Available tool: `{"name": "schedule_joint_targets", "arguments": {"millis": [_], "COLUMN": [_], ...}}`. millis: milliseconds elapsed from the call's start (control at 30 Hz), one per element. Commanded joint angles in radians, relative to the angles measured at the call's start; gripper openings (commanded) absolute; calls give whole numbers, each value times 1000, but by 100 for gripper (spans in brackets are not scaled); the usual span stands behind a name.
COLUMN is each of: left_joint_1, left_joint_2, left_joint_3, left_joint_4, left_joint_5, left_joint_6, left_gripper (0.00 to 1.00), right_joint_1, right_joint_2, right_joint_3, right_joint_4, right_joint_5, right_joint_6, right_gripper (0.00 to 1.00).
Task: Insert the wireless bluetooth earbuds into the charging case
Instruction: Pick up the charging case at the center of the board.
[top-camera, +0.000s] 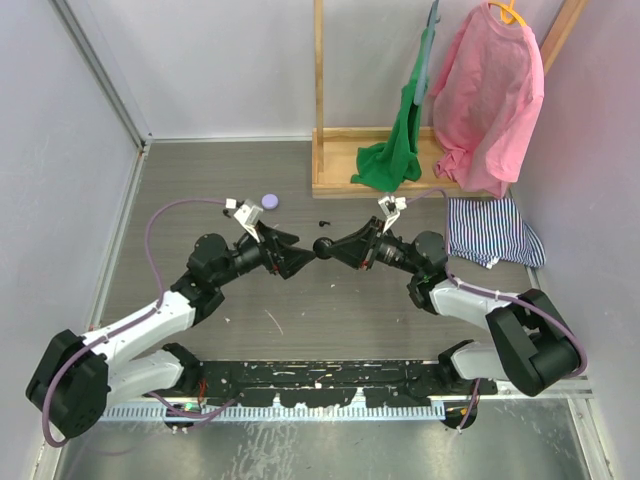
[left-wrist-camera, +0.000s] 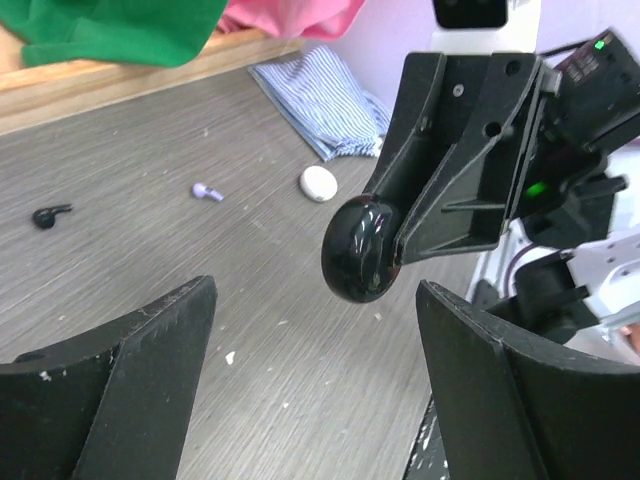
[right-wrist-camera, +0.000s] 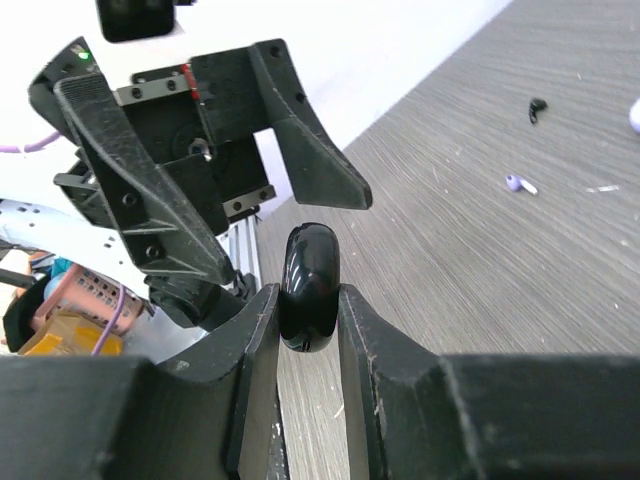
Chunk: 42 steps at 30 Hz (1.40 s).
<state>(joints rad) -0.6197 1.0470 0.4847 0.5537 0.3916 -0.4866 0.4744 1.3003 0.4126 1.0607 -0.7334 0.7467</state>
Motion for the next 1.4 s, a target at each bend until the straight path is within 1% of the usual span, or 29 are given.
{"name": "schedule_joint_targets", "arguments": {"millis": [0,67,200,333,467,500,600,667,833,900,967,1033,1100,1200,1367], "left_joint_1": [8,8,8,8,8,8,8,8,8,8,8,8,7,8,8], "left_joint_2": [11,25,52,90,128,133,145,147,131,106,75,36,-1,-29,-28], "left_joint_3": [-1,3,-3,13,15,17,26,26,33,46,63,86,109,165,263], "left_joint_4": [257,289,361,406,481,491,496,500,470,410,325,198,90,-64,-267], "left_joint_5": [60,69,74,119,140,145,163,167,186,201,217,229,233,245,307], "left_joint_6": [-162,-196,-253,-304,-358,-367,-380,-383,-361,-316,-261,-193,-122,-31,132], "left_gripper": [82,81,74,62,49,47,40,32,19,13,10,8,7,6,6], "right_joint_1": [0,2,9,12,16,17,17,17,17,15,16,15,14,15,16], "right_joint_2": [-11,-3,26,55,74,75,77,78,78,68,45,8,-39,-106,-185], "right_joint_3": [-11,-18,-22,-26,-21,-21,-23,-23,-22,-8,9,25,42,74,128], "right_joint_4": [255,310,406,473,508,512,516,516,501,450,372,266,144,-33,-282], "right_joint_5": [-16,-18,-29,-29,-35,-35,-35,-38,-62,-93,-126,-144,-146,-138,-162], "right_joint_6": [78,104,155,189,202,203,201,200,173,145,97,31,-51,-149,-335], "right_gripper": [13,13,14,14,14,14,14,15,20,24,29,35,41,55,65]}}
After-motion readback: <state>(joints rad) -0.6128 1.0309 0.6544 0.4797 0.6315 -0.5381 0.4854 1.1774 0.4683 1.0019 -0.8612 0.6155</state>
